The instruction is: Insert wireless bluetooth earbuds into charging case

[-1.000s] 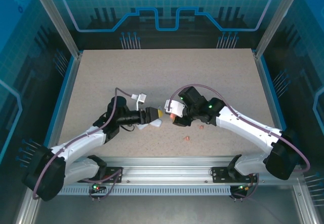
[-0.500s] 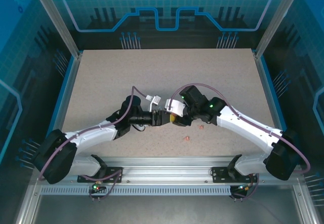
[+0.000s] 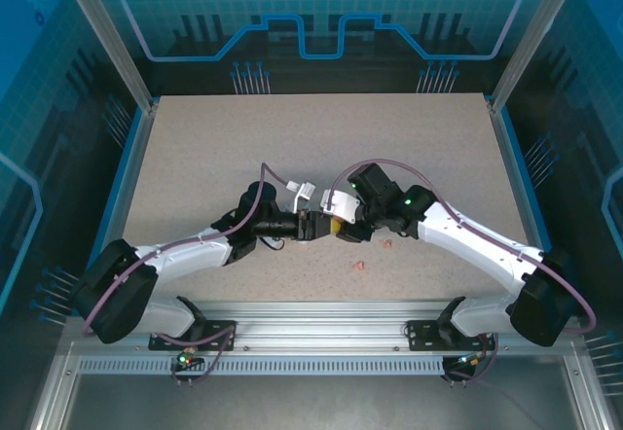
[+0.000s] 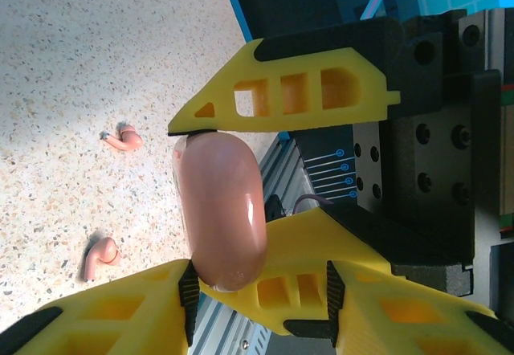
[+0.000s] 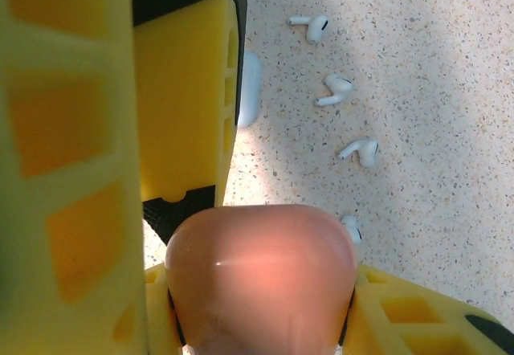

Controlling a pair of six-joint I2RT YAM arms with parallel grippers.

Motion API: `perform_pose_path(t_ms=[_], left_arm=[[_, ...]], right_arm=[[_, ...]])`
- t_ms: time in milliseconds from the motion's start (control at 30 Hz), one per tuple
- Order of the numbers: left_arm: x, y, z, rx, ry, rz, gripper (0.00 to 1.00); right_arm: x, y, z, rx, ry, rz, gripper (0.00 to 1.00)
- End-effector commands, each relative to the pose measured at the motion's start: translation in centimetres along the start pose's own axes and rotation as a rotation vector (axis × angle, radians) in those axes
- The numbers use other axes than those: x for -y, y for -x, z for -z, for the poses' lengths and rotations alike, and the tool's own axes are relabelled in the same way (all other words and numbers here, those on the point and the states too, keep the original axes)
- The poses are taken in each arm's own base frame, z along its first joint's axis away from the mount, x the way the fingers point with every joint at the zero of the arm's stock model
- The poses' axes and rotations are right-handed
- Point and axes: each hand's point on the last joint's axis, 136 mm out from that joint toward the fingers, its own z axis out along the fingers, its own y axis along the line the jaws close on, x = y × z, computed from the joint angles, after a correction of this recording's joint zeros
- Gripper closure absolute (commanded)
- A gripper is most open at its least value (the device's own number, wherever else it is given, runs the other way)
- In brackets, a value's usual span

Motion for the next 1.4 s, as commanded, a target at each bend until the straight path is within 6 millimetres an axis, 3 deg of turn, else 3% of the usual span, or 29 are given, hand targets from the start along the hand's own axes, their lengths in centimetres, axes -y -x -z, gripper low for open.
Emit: perform_pose_path(t_ms=[0, 433, 633, 933, 1367], left_arm=[[0.8, 1.4, -0.1, 0.063, 0.000, -0.057, 0.55], [0.3, 1.7, 1.2, 0.107, 0.082, -0.095, 0.52], [1.0, 1.2, 0.6, 0.059, 0.033, -0.098, 0.51], [-0.3, 0.6, 0.0, 0.031, 0.049, -0.074, 0.50], [-0.2, 0.4, -1.0, 0.002, 0.026, -0.068, 0.56]], right_arm=[[-0.8, 1.1, 0.2, 0.061, 0.049, 0.006, 0.63], [-0.9, 0.9, -0.3, 0.051, 0.073, -0.003, 0.64], [-0.8, 0.9, -0.5, 0.047, 0.071, -0.011, 0.64], [-0.6, 1.1, -0.1, 0.061, 0.068, -0.017, 0.64], [-0.1, 1.0, -0.4, 0.043, 0.048, -0.031, 0.64]])
